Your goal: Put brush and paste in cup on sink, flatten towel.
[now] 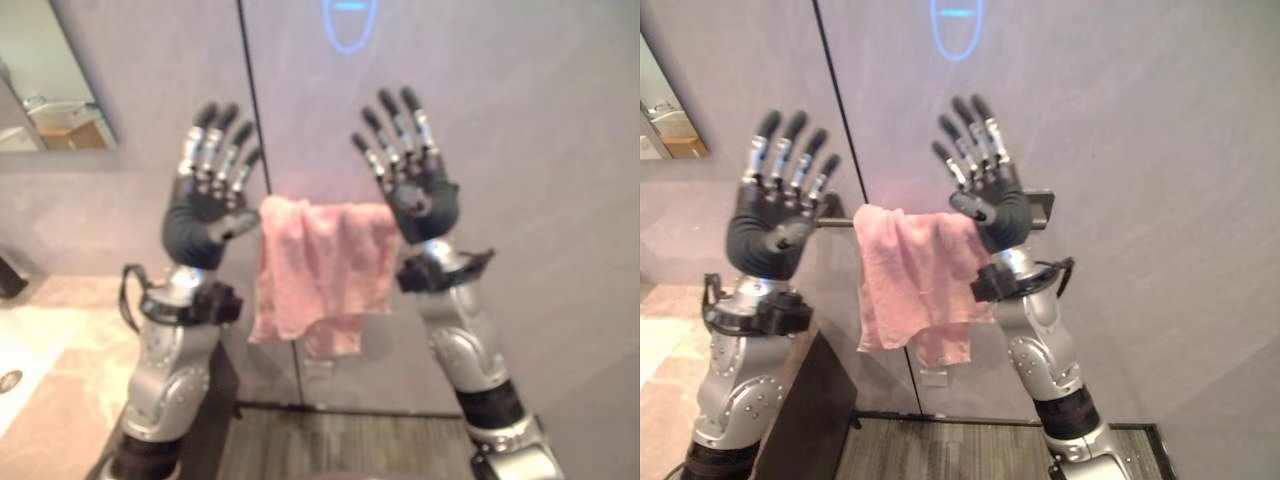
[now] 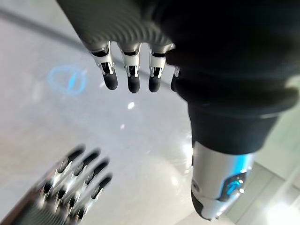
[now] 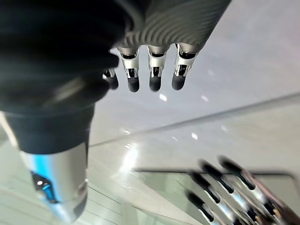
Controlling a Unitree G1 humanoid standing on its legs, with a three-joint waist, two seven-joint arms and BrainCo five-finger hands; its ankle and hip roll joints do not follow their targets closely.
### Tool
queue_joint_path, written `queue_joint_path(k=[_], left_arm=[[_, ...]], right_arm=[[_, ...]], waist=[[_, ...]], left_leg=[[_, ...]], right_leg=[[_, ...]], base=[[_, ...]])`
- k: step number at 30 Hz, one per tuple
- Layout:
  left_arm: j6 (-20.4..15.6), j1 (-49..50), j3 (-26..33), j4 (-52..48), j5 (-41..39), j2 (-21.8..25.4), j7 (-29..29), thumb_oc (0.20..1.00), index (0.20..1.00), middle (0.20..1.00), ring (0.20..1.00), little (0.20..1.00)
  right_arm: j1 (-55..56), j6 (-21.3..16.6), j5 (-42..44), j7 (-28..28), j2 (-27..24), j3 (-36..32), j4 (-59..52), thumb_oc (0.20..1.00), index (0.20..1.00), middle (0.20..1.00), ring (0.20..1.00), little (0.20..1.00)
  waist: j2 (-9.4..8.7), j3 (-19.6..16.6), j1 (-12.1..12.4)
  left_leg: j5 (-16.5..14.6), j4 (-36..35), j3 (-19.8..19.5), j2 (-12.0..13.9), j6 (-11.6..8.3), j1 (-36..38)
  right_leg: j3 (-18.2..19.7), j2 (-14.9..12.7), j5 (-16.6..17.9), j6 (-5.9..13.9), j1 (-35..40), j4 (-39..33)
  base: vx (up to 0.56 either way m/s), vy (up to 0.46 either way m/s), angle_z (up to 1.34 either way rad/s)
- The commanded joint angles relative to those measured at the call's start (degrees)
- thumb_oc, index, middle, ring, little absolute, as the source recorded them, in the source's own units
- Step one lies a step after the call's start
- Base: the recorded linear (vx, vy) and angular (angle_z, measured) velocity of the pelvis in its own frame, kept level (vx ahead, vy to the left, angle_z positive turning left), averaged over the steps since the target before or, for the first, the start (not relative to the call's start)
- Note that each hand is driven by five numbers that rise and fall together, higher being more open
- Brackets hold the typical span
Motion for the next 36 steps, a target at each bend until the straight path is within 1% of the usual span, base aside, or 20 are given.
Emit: queue_joint_path(k=[1, 2, 3, 6, 7, 10, 13, 15, 18, 20, 21, 23, 25, 27, 29, 30, 33, 34, 36], left_arm=[[0.27, -4.65, -0.87, 0.81, -1.94, 2.91, 1.44, 1.0, 1.0, 1.0, 1.0, 1.0], [0.25, -4.68, -0.89, 0.85, -1.94, 2.9, 1.44, 1.0, 1.0, 1.0, 1.0, 1.0], [1.1, -5.04, -2.64, 1.43, -3.07, 3.1, 2.1, 1.0, 1.0, 1.0, 1.0, 1.0], [1.28, -5.33, -3.22, 1.99, -3.77, 3.07, 2.56, 1.0, 1.0, 1.0, 1.0, 1.0], [1.82, -6.03, -4.42, 2.9, -5.23, 3.04, 3.36, 1.0, 1.0, 1.0, 1.0, 1.0], [2.78, -7.02, -5.75, 3.85, -6.71, 3.76, 4.19, 1.0, 1.0, 1.0, 1.0, 1.0], [3.13, -8.0, -6.46, 4.54, -7.28, 4.27, 4.67, 1.0, 1.0, 1.0, 1.0, 1.0], [3.71, -8.55, -7.68, 6.41, -7.69, 4.3, 4.75, 1.0, 1.0, 1.0, 1.0, 1.0], [4.17, -9.05, -8.65, 7.42, -8.02, 4.27, 4.43, 1.0, 1.0, 1.0, 1.0, 1.0], [4.23, -9.31, -9.09, 7.92, -8.13, 4.29, 4.42, 1.0, 1.0, 1.0, 1.0, 1.0], [4.63, -9.68, -9.73, 8.89, -8.37, 4.37, 4.48, 1.0, 1.0, 1.0, 1.0, 1.0], [4.91, -9.91, -10.11, 9.56, -8.27, 4.56, 4.62, 1.0, 1.0, 1.0, 1.0, 1.0], [5.08, -10.03, -10.16, 9.94, -8.31, 4.72, 4.63, 1.0, 1.0, 1.0, 1.0, 1.0], [5.94, -9.82, -9.39, 10.1, -7.85, 5.86, 4.39, 1.0, 1.0, 1.0, 1.0, 1.0], [6.28, -9.04, -8.22, 9.77, -7.6, 6.68, 4.13, 1.0, 1.0, 1.0, 1.0, 1.0], [6.37, -8.16, -6.64, 9.6, -7.04, 7.61, 4.05, 1.0, 1.0, 1.0, 1.0, 1.0], [6.49, -7.5, -5.18, 9.8, -6.54, 7.77, 4.17, 1.0, 1.0, 1.0, 1.0, 1.0], [6.66, -6.97, -4.08, 10.23, -6.02, 7.86, 4.2, 1.0, 1.0, 1.0, 1.0, 1.0], [6.73, -6.71, -3.39, 10.51, -5.3, 7.84, 4.19, 1.0, 1.0, 1.0, 1.0, 1.0]], right_arm=[[-2.24, -0.56, 6.12, -0.69, 0.36, -0.92, -2.2, 1.0, 1.0, 1.0, 1.0, 1.0], [-2.25, -0.56, 6.15, -0.69, 0.34, -0.93, -2.2, 1.0, 1.0, 1.0, 1.0, 1.0], [-1.93, -0.06, 8.28, -1.48, 0.11, 0.09, -2.17, 1.0, 1.0, 1.0, 1.0, 1.0], [-2.05, 0.14, 8.5, -1.88, -0.16, 0.38, -1.93, 1.0, 1.0, 1.0, 1.0, 1.0], [-2.24, 0.55, 9.43, -2.96, -0.18, 1.06, -0.92, 1.0, 1.0, 1.0, 1.0, 1.0], [-2.85, 1.41, 10.94, -4.16, -1.51, 1.93, 0.81, 1.0, 1.0, 1.0, 1.0, 1.0], [-4.12, 2.34, 11.65, -3.95, -3.13, 2.98, 1.96, 1.0, 1.0, 1.0, 1.0, 1.0], [-5.58, 4.52, 12.14, -2.06, -5.41, 4.89, 4.16, 1.0, 1.0, 1.0, 1.0, 1.0], [-6.38, 5.86, 12.48, -0.85, -7.23, 5.82, 5.69, 1.0, 1.0, 1.0, 1.0, 1.0], [-6.66, 6.06, 13.07, -0.94, -7.64, 6.37, 6.41, 1.0, 1.0, 1.0, 1.0, 1.0], [-7.4, 6.91, 13.36, -0.4, -8.74, 6.85, 7.48, 1.0, 1.0, 1.0, 1.0, 1.0], [-7.94, 7.35, 13.51, -0.7, -9.5, 7.11, 8.47, 1.0, 1.0, 1.0, 1.0, 1.0], [-8.18, 7.83, 13.46, -0.44, -9.96, 6.93, 8.6, 1.0, 1.0, 1.0, 1.0, 1.0], [-8.64, 8.42, 12.54, -0.34, -11.61, 6.08, 8.78, 1.0, 1.0, 1.0, 1.0, 1.0], [-8.37, 8.84, 12.06, 0.13, -12.74, 5.03, 8.35, 1.0, 1.0, 1.0, 1.0, 1.0], [-7.55, 9.18, 11.94, 0.47, -14.18, 3.88, 8.02, 1.0, 1.0, 1.0, 1.0, 1.0], [-5.98, 9.42, 12.07, 0.54, -15.3, 1.94, 7.55, 1.0, 1.0, 1.0, 1.0, 1.0], [-4.63, 9.57, 11.62, 0.56, -15.86, 0.19, 7.08, 1.0, 1.0, 1.0, 1.0, 1.0], [-3.9, 9.55, 11.63, 0.5, -16.03, -0.6, 6.98, 1.0, 1.0, 1.0, 1.0, 1.0]], waist=[[-1.51, 0.17, 0.06], [-1.51, 0.16, 0.07], [-1.6, 0.27, -0.05], [-1.58, 0.32, -0.12], [-1.55, 0.43, -0.27], [-1.67, 0.62, -0.46], [-1.74, 0.79, -0.6], [-2.06, 1.1, -0.66], [-2.34, 1.34, -0.6], [-2.41, 1.4, -0.6], [-2.6, 1.59, -0.64], [-2.77, 1.8, -0.58], [-2.82, 1.89, -0.64], [-2.96, 2.25, -0.64], [-3.07, 2.3, -0.65], [-3.2, 2.38, -0.68], [-3.29, 2.24, -0.91], [-3.37, 2.09, -1.05], [-3.4, 2.04, -1.14]], left_leg=[[-6.19, 2.8, -1.08, -2.62, 7.64, -1.73], [-6.19, 2.82, -1.09, -2.63, 7.65, -1.75], [-6.14, 2.88, -1.04, -2.66, 7.68, -1.95], [-6.09, 2.93, -1.0, -2.65, 7.68, -2.04], [-5.99, 2.94, -1.05, -2.65, 7.69, -2.15], [-5.78, 3.14, -1.2, -2.63, 7.71, -2.58], [-5.7, 3.43, -1.28, -2.63, 7.68, -3.05], [-5.55, 3.66, -1.54, -2.6, 7.63, -3.79], [-5.48, 3.9, -1.63, -2.56, 7.61, -4.32], [-5.47, 4.02, -1.72, -2.57, 7.6, -4.54], [-5.44, 4.21, -1.9, -2.56, 7.57, -4.92], [-5.46, 4.45, -2.02, -2.55, 7.51, -5.26], [-5.55, 4.72, -2.12, -2.56, 7.52, -5.44], [-5.77, 5.41, -2.2, -2.55, 7.56, -5.98], [-5.82, 5.53, -2.29, -2.54, 7.56, -6.23], [-5.8, 5.49, -2.38, -2.45, 7.47, -6.38], [-5.76, 5.14, -2.46, -2.29, 7.34, -6.34], [-5.76, 4.93, -2.52, -2.09, 7.23, -6.23], [-5.77, 4.84, -2.59, -2.07, 7.19, -6.15]], right_leg=[[-3.79, -2.69, -8.98, 2.18, 7.39, 0.32], [-3.79, -2.7, -8.97, 2.18, 7.38, 0.32], [-3.72, -2.72, -8.82, 2.2, 7.16, 0.32], [-3.72, -2.73, -8.75, 2.2, 7.04, 0.32], [-3.67, -2.7, -8.61, 2.19, 6.85, 0.32], [-3.82, -2.68, -8.35, 2.24, 6.51, 0.32], [-3.85, -2.64, -8.22, 2.22, 6.2, 0.32], [-4.11, -2.48, -8.08, 2.17, 5.82, 0.32], [-4.21, -2.44, -7.93, 2.16, 5.42, 0.32], [-4.22, -2.42, -7.9, 2.14, 5.26, 0.32], [-4.38, -2.41, -7.88, 2.12, 5.13, 0.32], [-4.57, -2.4, -7.82, 2.13, 5.06, 0.32], [-4.67, -2.41, -7.82, 2.09, 5.05, 0.32], [-4.73, -2.38, -7.78, 2.06, 4.93, 0.32], [-4.8, -2.27, -7.8, 2.03, 4.91, 0.32], [-4.9, -2.16, -7.85, 2.01, 4.86, 0.32], [-5.05, -1.94, -8.04, 1.96, 4.8, 0.32], [-5.18, -1.8, -8.19, 1.94, 4.83, 0.32], [-5.24, -1.72, -8.29, 1.95, 4.9, 0.32]], base=[[0.0, 0.0, 0.0], [0.0, 0.0, 0.0], [0.0, 0.0, 0.0], [0.0, 0.0, 0.0], [0.0, 0.0, 0.0], [0.0, 0.0, 0.0], [-0.01, 0.001, 0.04], [-0.01, -0.002, 0.05], [0.0, -0.001, 0.01], [0.0, 0.0, 0.0], [0.0, 0.0, 0.0], [0.0, 0.0, 0.0], [0.0, 0.0, 0.0], [0.0, 0.0, 0.0], [0.01, -0.002, 0.02], [0.03, -0.008, 0.06], [0.03, -0.01, 0.04], [0.04, -0.014, 0.02], [0.03, -0.011, 0.04]])
